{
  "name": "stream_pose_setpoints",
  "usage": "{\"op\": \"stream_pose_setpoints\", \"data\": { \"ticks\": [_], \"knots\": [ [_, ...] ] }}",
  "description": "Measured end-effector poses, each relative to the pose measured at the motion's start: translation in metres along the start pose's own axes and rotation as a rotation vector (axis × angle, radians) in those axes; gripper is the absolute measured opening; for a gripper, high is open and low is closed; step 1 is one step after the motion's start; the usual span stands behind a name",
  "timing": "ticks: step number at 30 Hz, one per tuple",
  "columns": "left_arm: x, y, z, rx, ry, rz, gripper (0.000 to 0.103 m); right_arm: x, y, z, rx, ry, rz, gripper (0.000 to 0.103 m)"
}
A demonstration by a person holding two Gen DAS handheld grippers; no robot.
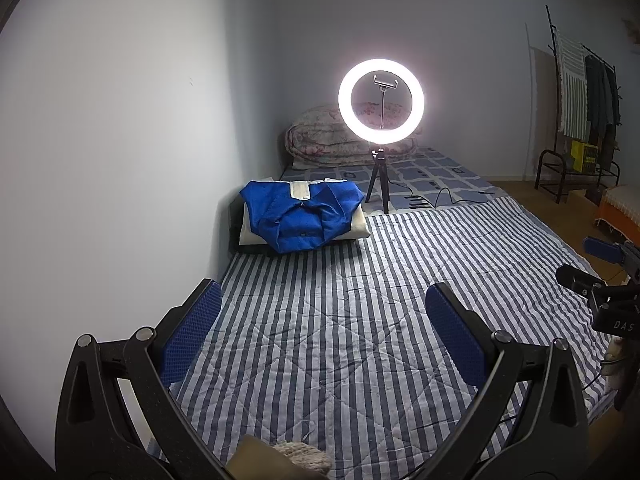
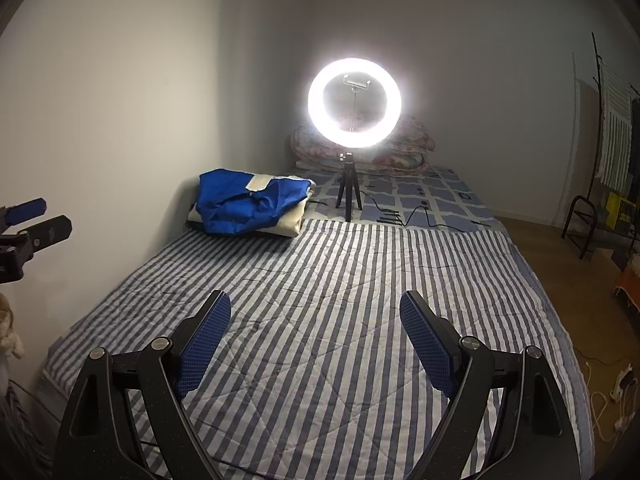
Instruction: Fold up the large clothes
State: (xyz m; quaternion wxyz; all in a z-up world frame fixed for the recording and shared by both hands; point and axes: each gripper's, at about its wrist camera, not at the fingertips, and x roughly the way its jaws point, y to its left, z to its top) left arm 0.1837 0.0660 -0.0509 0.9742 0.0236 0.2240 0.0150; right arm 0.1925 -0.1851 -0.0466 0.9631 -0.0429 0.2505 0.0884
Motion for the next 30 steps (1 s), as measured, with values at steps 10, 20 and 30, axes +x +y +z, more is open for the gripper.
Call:
{"op": "stream_pose_setpoints", "data": {
  "ticks": [10,20,30],
  "knots": [
    [-0.001,0.001,0.001,0.0,-0.005,0.0,0.103,0.0,0.001,0.0,0.007,-0.002,0.005,0.087],
    [-0.005,0.002,0.002,0.0,-0.018,0.008,0.103,0.0,0.004,-0.001,0.003,0.0,0.009,0.087],
    [-0.012,-0.001,0.0,0.02,-0.045,0.021,0.103,-0.002,0.01,-0.002,-0.009,0.005,0.011,0.087]
  ]
}}
